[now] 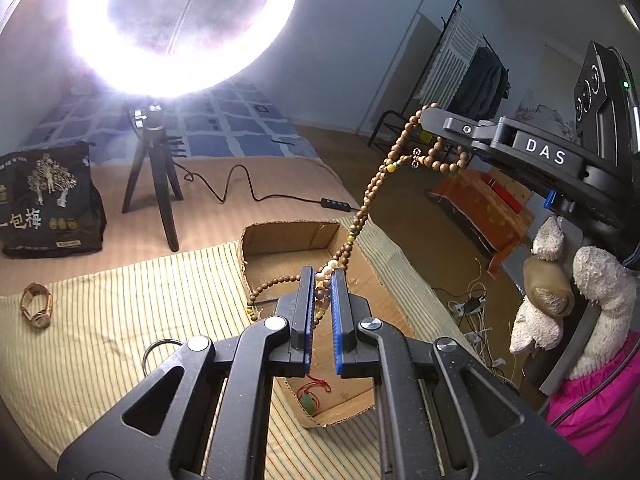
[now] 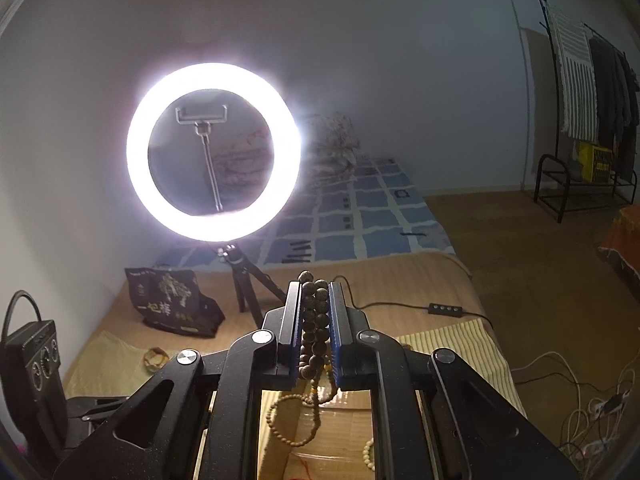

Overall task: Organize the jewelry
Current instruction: 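Lift and carry the pearls and wooden mala with both grippers into the box, then open both grippers to release the necklaces into the box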

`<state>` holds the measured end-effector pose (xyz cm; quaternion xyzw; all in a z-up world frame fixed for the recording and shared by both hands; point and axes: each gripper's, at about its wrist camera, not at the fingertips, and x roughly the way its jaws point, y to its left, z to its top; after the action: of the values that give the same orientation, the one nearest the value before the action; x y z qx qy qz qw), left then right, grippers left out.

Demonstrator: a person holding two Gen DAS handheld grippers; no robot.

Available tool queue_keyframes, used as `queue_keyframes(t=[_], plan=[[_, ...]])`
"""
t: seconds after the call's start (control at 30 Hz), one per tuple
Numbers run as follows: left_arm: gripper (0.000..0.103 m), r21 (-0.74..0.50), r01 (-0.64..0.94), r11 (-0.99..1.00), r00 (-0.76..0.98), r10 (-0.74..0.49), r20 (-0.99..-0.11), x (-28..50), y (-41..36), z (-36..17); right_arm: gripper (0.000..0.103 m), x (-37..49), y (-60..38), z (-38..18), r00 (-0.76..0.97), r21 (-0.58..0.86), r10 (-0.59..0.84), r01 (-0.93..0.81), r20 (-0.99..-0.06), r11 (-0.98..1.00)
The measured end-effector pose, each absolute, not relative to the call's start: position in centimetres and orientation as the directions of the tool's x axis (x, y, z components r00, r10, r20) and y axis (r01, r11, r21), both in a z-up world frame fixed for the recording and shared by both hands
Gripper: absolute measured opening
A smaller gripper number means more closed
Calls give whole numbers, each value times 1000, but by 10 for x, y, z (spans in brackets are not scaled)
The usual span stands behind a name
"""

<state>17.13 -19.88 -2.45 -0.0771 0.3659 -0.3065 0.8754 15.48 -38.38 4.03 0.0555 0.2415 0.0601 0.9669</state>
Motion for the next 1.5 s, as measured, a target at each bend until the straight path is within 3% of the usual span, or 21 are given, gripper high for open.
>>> queue_keyframes(t=[1.33,1.43,1.5], plan=[[5,-286,519,806,440,-538,-719,170,-238,-78,11,204,-408,-68,679,103,74,2,-730,995],[5,-286,515,808,435,-533,-726,170,-238,-80,26,206,-409,-72,660,104,71,11,-748,995],[5,-281,514,811,435,-528,-729,169,-237,-80,45,206,-410,-74,658,97,57,25,-751,995]])
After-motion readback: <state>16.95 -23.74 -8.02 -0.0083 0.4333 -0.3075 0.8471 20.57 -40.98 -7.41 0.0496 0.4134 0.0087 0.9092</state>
